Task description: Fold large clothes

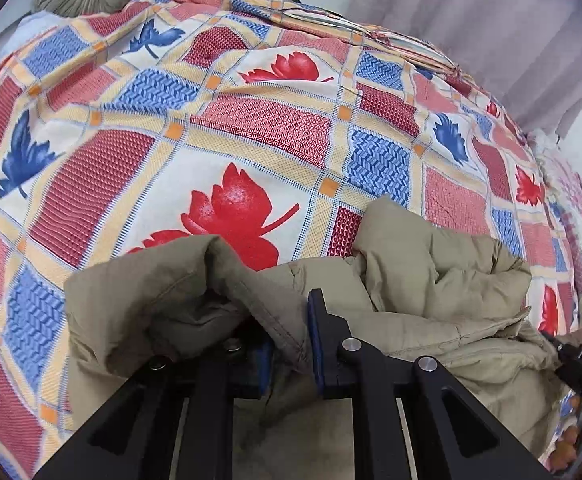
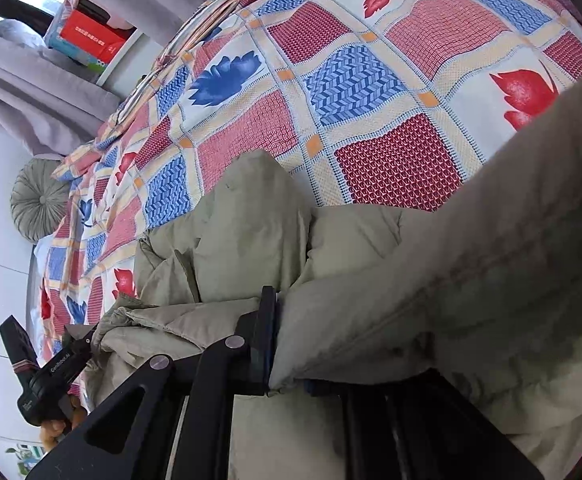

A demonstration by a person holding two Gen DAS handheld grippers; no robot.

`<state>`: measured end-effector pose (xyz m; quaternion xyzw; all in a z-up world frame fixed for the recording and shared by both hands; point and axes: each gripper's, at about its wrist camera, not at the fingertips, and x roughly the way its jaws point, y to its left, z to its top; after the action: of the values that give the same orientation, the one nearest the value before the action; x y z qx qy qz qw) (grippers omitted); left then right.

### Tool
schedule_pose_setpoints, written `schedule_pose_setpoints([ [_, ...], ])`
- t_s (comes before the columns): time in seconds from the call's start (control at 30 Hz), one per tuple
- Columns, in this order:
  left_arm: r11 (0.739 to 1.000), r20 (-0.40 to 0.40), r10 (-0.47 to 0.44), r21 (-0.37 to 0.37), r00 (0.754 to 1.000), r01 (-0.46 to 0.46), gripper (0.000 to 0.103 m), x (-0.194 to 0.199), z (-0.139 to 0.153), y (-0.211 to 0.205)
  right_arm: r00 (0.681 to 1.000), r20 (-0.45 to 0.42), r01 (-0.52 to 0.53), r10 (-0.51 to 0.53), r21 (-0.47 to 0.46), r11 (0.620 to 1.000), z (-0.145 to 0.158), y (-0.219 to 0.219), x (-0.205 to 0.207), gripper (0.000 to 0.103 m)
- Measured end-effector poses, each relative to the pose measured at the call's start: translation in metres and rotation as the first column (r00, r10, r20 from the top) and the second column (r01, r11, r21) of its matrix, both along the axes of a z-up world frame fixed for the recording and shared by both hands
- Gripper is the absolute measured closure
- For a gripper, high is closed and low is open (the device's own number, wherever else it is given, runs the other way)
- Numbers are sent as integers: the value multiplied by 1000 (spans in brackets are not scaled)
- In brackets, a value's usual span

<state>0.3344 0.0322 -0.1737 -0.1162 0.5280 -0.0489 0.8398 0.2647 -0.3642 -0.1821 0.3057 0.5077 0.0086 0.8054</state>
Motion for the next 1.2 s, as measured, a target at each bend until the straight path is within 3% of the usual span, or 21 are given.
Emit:
schedule_pose_setpoints([
  [0.07,1000,15,-11,9,1000,11,85,-5,11,1,1000,2,-9,9,9,1000,8,0,-2,88],
  [0.1,1000,28,-14,6,1000,14,75,-8,17,2,1000,4,-10,9,13,1000,11,0,-2,88],
  [0.13,1000,43,-17,1,999,17,46,-12,22,4,1000,8,-9,9,16,1000,15,0,-3,88],
  [0.17,1000,57,-17,2,998,16,27,-14,28,6,1000,11,-9,9,20,1000,18,0,-5,87],
  [0.2,1000,79,-8,18,997,7,0,-18,34,7,1000,12,-13,13,22,1000,20,1,-5,84],
  [0.27,998,136,-7,61,991,-1,0,-25,46,8,1000,10,-21,20,18,1000,23,2,-8,78],
  [0.47,995,134,-31,102,991,17,0,-35,49,11,1000,9,-4,3,16,1000,25,-1,-12,70],
  [0.57,994,129,-49,100,990,36,4,-43,45,9,1000,26,-3,3,-6,1000,29,-2,-13,53],
  [0.63,994,119,-75,87,990,65,7,-48,43,4,998,59,1,1,-28,1000,36,-2,-12,20],
  [0.7,993,118,-103,69,988,96,8,-54,43,-3,996,95,2,4,-65,998,48,-2,-12,20],
  [0.8,985,112,-158,80,981,150,28,-67,42,-18,997,71,-23,28,-67,998,54,0,-19,20],
  [0.83,981,112,-184,77,977,176,46,-73,40,-24,998,56,-23,27,-73,997,53,0,-25,20],
  [0.87,977,105,-210,71,972,203,56,-76,39,-29,998,51,-24,28,-74,997,51,0,-32,23],
  [0.9,971,91,-236,62,967,231,66,-79,36,-36,999,40,-26,29,-84,996,48,-1,-39,42],
  [0.93,967,85,-255,45,963,252,66,-82,31,-42,999,17,-31,33,-104,994,43,-1,-47,67],
  [0.97,964,83,-265,37,961,262,66,-84,27,-47,999,-5,-45,45,-112,993,36,-1,-54,74],
  [1.1,962,56,-266,83,962,262,66,-81,-8,-70,994,-59,-96,89,-142,985,-3,1,-65,78],
  [1.2,966,55,-238,116,970,230,66,-66,-31,-80,995,-50,-97,90,-160,982,-19,1,-53,78],
])
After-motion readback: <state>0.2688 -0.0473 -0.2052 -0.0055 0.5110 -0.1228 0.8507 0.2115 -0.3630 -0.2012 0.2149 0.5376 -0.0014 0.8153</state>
